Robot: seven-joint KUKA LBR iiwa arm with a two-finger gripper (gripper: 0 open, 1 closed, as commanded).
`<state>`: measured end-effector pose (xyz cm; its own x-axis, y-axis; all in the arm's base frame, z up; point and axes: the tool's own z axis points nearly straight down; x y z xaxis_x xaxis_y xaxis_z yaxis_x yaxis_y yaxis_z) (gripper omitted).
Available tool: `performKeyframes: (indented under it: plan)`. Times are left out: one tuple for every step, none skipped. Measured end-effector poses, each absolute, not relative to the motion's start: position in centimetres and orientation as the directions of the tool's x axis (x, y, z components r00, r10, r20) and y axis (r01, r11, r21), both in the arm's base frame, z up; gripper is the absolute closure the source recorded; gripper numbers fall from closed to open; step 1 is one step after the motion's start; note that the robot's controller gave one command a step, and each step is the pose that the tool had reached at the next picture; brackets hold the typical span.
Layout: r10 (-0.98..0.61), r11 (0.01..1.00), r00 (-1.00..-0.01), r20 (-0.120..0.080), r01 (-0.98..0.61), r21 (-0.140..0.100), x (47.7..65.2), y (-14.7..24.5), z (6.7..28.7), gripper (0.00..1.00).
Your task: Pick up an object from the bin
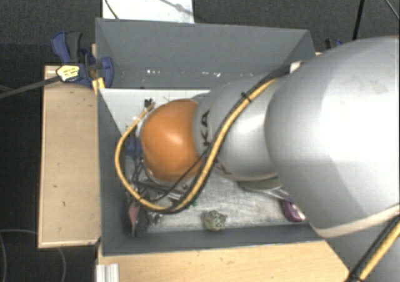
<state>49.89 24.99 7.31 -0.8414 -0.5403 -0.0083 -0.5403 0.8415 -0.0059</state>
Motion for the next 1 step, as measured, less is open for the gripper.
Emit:
performKeyframes:
  plan:
    - [-0.539, 0.843, -0.842, -0.01, -0.539, -0.002, 50.75, 23.58, 21.86, 1.0]
